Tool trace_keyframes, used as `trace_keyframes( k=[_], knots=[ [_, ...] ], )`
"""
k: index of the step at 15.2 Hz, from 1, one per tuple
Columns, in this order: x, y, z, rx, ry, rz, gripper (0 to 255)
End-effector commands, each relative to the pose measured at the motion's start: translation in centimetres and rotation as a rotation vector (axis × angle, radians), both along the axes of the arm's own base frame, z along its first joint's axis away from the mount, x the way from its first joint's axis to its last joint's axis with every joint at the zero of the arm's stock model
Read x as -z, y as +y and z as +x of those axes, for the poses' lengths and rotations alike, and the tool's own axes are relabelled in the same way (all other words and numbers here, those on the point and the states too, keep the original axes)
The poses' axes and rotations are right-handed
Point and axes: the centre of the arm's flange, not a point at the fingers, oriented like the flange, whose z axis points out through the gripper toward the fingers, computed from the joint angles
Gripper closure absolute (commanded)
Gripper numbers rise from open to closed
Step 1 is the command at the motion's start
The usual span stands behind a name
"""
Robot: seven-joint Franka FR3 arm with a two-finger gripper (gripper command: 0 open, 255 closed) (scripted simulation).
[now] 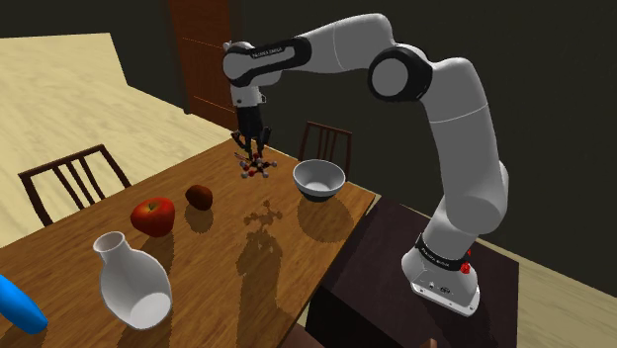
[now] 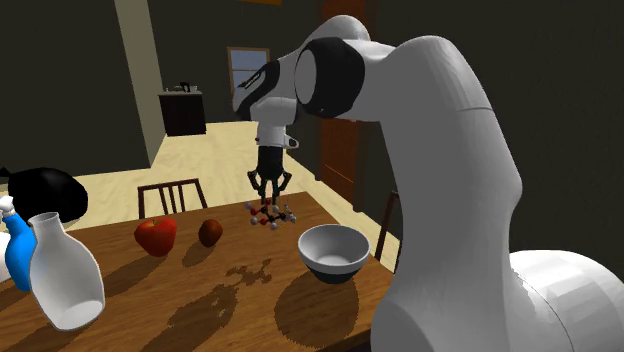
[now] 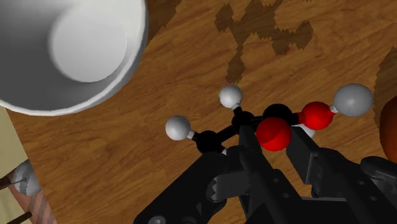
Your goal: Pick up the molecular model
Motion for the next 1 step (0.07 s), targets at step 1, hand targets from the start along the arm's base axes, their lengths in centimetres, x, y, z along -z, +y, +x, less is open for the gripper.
trace_keyframes(
  k=[1],
  knots=[
    [-0.27, -0.02, 0.02, 0.000, 0.000, 0.000, 255]
  ],
)
